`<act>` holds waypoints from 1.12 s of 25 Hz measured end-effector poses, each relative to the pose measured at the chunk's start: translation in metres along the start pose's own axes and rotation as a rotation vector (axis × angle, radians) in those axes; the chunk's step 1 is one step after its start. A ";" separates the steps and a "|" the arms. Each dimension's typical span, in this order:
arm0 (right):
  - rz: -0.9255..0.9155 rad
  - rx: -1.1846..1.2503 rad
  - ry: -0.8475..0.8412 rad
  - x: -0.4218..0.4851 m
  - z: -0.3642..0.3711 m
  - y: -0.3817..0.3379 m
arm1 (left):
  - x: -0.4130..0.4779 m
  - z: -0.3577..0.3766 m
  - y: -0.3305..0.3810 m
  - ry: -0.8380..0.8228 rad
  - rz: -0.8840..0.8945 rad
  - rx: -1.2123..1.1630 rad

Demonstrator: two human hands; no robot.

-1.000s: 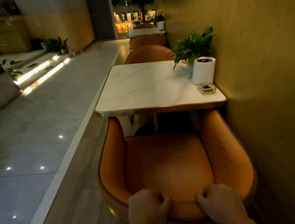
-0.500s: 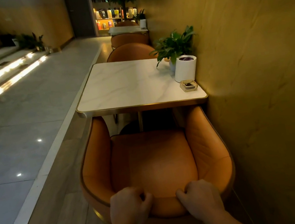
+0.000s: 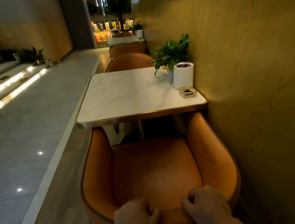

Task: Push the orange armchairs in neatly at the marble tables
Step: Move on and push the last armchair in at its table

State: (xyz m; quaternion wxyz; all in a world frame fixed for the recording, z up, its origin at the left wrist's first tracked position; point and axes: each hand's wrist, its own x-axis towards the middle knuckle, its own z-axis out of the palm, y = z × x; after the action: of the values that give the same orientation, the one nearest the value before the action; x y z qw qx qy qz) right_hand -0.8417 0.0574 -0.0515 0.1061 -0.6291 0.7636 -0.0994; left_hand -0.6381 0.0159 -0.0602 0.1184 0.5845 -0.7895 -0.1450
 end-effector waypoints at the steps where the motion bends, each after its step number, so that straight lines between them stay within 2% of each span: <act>1: -0.002 0.009 0.010 0.001 0.000 0.001 | 0.001 -0.001 0.001 -0.006 0.003 -0.003; 8: -0.022 0.014 -0.019 0.001 -0.009 0.002 | -0.002 -0.004 0.008 -0.047 0.020 0.019; 14: 0.013 -0.004 -0.046 0.000 -0.017 0.000 | 0.001 -0.015 0.017 -0.152 0.044 0.057; 21: 0.016 -0.020 -0.031 0.005 -0.014 0.004 | 0.004 -0.010 0.017 -0.148 0.039 0.099; 28: 0.031 -0.026 -0.059 0.002 -0.014 0.004 | 0.000 0.002 0.012 -0.049 0.064 0.078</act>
State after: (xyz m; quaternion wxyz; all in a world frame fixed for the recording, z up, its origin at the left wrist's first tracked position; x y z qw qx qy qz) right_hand -0.8498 0.0562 -0.0395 0.1221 -0.6210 0.7711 -0.0693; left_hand -0.6493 0.0196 -0.0576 0.0809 0.5595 -0.8154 -0.1246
